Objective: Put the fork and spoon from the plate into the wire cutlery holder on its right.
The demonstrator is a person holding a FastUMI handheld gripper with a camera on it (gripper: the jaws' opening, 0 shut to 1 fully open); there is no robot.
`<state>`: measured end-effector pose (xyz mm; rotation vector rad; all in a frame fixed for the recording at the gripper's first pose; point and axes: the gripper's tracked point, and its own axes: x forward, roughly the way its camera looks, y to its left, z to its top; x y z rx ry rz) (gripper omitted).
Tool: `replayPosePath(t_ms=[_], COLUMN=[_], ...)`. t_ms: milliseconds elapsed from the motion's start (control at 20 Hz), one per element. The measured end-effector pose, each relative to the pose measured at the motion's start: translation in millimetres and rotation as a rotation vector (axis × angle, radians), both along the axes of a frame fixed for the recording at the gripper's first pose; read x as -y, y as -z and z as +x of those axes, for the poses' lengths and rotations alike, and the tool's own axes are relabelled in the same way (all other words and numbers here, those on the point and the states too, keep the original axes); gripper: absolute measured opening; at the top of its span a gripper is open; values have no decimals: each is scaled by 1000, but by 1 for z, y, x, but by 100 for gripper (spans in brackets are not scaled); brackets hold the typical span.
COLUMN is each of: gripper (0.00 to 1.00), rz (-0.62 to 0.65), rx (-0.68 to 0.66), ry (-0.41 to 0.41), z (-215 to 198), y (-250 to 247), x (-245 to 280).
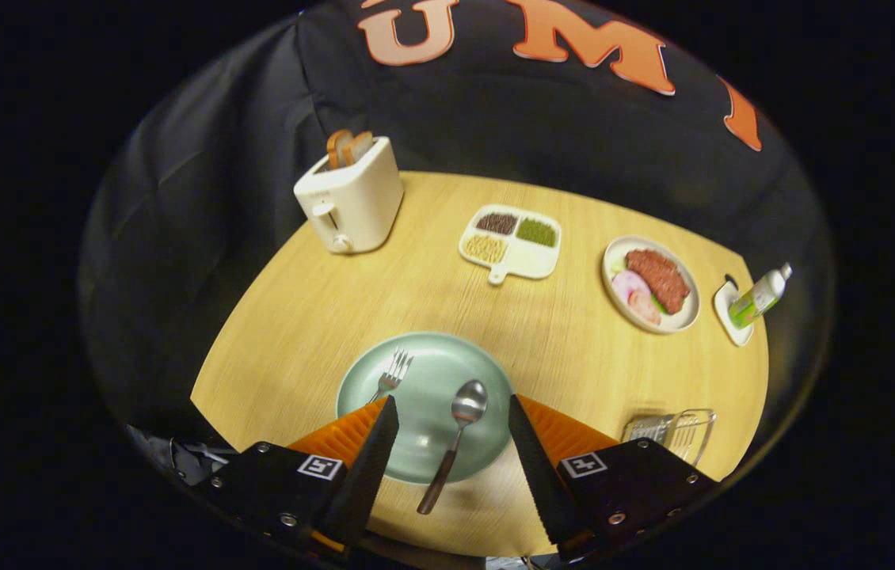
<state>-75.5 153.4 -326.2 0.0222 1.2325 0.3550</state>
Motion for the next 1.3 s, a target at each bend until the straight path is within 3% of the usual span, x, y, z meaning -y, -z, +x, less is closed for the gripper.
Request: replayPosePath(t_ms=[300, 650, 950, 1150, 1300], gripper=[67, 46, 16, 7, 6], rz=[-68, -116, -137, -100, -67], rx=[-227, -355, -359, -370, -344], ry=[-24, 0, 26, 44, 49], z=[-38, -60, -55, -55, -52], y=[54, 90, 99, 98, 92], x=[0, -1, -1, -2, -5])
